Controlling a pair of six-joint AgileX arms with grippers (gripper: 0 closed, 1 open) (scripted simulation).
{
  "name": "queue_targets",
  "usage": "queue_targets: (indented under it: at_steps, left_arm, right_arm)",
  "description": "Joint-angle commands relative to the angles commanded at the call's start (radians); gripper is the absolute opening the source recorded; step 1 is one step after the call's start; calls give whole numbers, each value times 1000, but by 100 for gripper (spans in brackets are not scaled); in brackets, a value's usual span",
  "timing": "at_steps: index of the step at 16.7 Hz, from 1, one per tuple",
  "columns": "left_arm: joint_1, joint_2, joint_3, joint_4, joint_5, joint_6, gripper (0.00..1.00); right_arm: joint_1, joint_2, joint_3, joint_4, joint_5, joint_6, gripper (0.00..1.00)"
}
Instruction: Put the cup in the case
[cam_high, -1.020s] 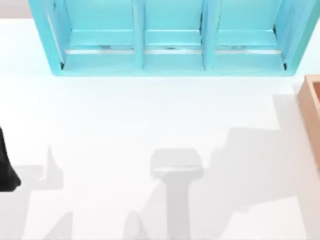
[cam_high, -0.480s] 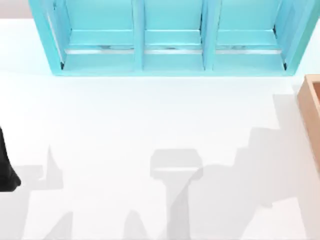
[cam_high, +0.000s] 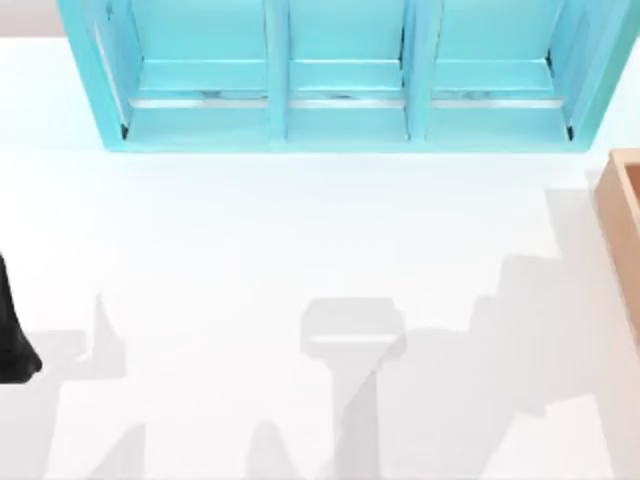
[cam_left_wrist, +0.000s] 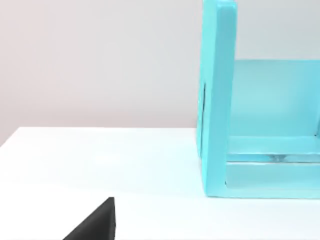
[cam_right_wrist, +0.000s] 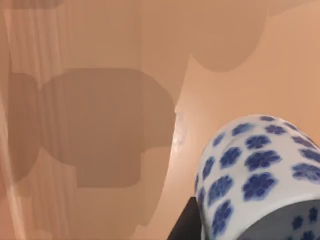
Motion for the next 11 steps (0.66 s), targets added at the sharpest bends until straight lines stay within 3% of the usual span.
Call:
queue_targets:
  at_steps: [5, 11]
  left_arm:
    - [0, 0, 0, 0, 0, 0, 100]
    - [0, 0, 0, 0, 0, 0, 100]
  right_arm:
    - [0, 0, 0, 0, 0, 0, 98]
    - [0, 0, 0, 0, 0, 0, 100]
